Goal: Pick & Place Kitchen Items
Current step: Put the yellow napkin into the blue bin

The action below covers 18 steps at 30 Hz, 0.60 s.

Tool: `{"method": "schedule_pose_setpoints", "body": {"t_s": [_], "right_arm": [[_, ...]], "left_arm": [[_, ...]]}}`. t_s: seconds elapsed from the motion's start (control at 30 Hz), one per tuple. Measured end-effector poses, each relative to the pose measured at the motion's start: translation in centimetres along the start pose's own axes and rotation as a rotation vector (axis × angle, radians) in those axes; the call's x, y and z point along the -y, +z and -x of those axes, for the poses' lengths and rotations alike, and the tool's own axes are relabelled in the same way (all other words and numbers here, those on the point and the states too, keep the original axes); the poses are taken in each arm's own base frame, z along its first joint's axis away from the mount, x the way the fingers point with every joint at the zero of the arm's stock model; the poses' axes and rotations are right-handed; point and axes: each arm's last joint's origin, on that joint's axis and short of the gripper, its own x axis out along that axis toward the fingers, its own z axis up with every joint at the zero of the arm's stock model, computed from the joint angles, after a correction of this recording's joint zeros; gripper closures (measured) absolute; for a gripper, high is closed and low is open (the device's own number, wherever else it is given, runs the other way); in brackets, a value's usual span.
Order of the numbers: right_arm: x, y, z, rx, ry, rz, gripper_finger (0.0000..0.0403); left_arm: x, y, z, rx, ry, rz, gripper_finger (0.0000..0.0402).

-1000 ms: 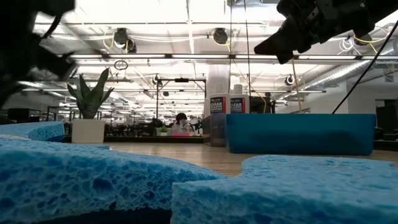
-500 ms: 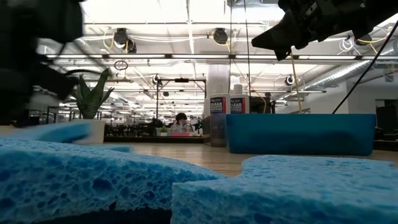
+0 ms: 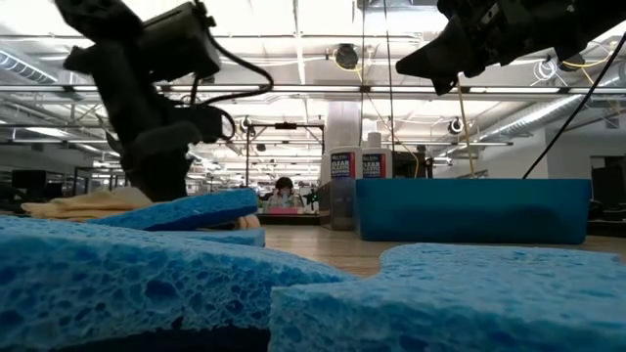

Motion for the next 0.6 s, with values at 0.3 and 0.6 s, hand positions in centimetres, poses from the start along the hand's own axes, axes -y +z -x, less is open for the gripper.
{"method": "schedule_pose_setpoints", "body": {"t_s": [0.3, 0.6], "right_arm": [[0.0, 0.0, 0.0, -0.005, 0.000, 0.000, 0.0401], [0.0, -0.1, 0.0, -0.009, 0.000, 0.000, 0.0402]], "left_arm": [[0.1, 2.1, 2.9, -0.048, 0.014, -0.196, 0.0366], [0.1, -1.5, 2.4, -0.298, -0.172, -0.558, 0.0366]]}}
